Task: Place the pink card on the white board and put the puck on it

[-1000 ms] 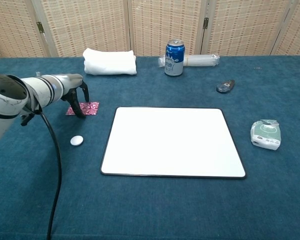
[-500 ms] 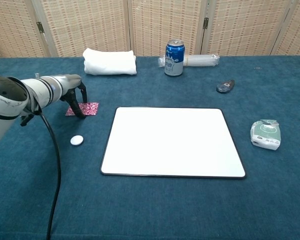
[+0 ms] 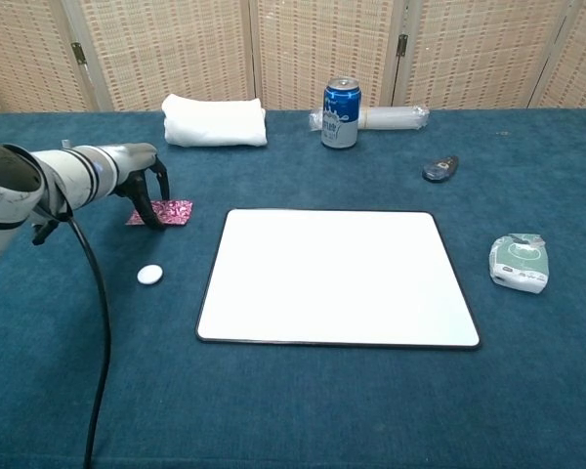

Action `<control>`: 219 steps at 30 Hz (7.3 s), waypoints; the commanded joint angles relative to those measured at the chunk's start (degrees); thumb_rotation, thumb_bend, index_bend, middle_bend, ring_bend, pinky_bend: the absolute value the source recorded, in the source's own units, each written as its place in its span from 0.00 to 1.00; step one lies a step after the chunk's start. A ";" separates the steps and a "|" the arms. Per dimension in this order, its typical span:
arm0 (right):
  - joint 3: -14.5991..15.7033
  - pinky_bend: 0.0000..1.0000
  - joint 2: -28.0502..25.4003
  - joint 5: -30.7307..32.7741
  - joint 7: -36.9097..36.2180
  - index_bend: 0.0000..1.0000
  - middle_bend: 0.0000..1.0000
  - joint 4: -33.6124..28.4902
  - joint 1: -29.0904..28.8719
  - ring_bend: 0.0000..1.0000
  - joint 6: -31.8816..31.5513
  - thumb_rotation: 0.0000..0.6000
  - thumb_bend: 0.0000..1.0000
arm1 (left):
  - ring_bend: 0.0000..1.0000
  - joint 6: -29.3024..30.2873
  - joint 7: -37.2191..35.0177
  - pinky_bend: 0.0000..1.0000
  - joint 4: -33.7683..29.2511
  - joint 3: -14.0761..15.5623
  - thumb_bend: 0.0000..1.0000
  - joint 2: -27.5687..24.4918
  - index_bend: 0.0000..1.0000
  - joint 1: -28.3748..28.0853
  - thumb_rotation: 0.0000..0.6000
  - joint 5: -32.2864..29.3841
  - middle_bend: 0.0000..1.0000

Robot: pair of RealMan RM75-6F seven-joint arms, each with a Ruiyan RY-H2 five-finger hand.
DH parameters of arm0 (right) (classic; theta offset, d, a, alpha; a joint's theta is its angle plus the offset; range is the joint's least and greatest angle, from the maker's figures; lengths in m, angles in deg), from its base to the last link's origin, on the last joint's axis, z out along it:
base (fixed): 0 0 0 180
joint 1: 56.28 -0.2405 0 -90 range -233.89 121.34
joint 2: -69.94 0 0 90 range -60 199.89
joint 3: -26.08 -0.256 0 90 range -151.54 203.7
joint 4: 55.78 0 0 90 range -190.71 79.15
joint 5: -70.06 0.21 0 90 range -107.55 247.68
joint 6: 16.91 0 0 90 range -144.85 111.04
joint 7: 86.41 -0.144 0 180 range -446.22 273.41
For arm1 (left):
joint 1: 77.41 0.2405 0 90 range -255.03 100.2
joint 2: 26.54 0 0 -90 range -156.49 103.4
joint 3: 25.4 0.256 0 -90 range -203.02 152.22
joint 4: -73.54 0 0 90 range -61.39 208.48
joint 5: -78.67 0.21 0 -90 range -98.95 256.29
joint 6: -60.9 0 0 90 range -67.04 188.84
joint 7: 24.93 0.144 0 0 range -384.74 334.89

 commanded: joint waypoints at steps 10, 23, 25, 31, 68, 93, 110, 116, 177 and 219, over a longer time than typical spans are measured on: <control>0.82 0.00 -1.11 -2.22 -2.62 0.05 0.00 -0.57 0.00 0.00 -0.29 1.00 0.25 | 1.00 14.39 2.42 1.00 -29.33 -1.34 0.25 -9.62 0.52 0.98 1.00 -1.05 1.00; 2.65 0.00 -4.54 -9.05 -9.59 0.05 0.00 -0.93 2.58 0.00 -7.22 1.00 0.25 | 1.00 35.12 9.34 1.00 -46.46 -0.43 0.25 -0.56 0.51 -3.90 1.00 2.03 1.00; 2.81 0.00 -4.96 -9.59 -10.81 0.05 0.00 -0.77 2.73 0.00 -7.71 1.00 0.25 | 1.00 36.76 10.22 1.00 -46.10 -0.57 0.25 2.08 0.51 -4.91 1.00 2.30 1.00; 3.32 0.00 -5.93 -11.49 -13.32 0.05 0.00 -0.48 3.70 0.00 -10.19 1.00 0.25 | 1.00 37.19 11.75 1.00 -41.86 -0.59 0.25 9.24 0.50 -7.18 1.00 2.86 1.00; 2.40 0.00 -5.73 -10.22 -12.94 0.05 0.00 -0.07 4.07 0.00 -10.28 1.00 0.26 | 1.00 16.83 2.67 1.00 -20.29 -4.74 0.25 12.89 0.22 -5.91 1.00 7.87 1.00; 4.68 0.00 -4.97 -15.22 -8.76 0.05 0.00 -1.58 3.66 0.00 -8.36 1.00 0.26 | 1.00 21.26 -8.91 1.00 -38.94 6.87 0.30 -5.59 0.47 10.65 1.00 17.49 1.00; 4.63 0.00 -4.48 -15.09 -7.12 0.05 0.00 -1.94 3.78 0.00 -8.39 1.00 0.26 | 1.00 12.90 -13.18 1.00 -32.27 8.03 0.30 -7.99 0.46 12.88 1.00 14.67 1.00; 4.86 0.00 -4.45 -15.77 -6.79 0.05 0.00 -1.96 4.06 0.00 -8.94 1.00 0.26 | 1.00 13.00 -13.33 1.00 -32.36 8.23 0.30 -8.11 0.45 13.16 1.00 14.70 1.00; 4.48 0.00 -4.66 -15.42 -6.93 0.05 0.00 -2.08 4.51 0.00 -10.03 1.00 0.26 | 1.00 17.45 -8.37 1.00 -44.67 1.25 0.31 -7.42 0.57 3.63 1.00 5.98 1.00; 2.85 0.00 -7.30 -10.58 -12.00 0.05 0.00 -1.47 6.41 0.00 -12.73 1.00 0.26 | 1.00 1.80 -6.18 1.00 -15.63 -5.68 0.31 8.08 0.57 -12.02 1.00 -4.28 1.00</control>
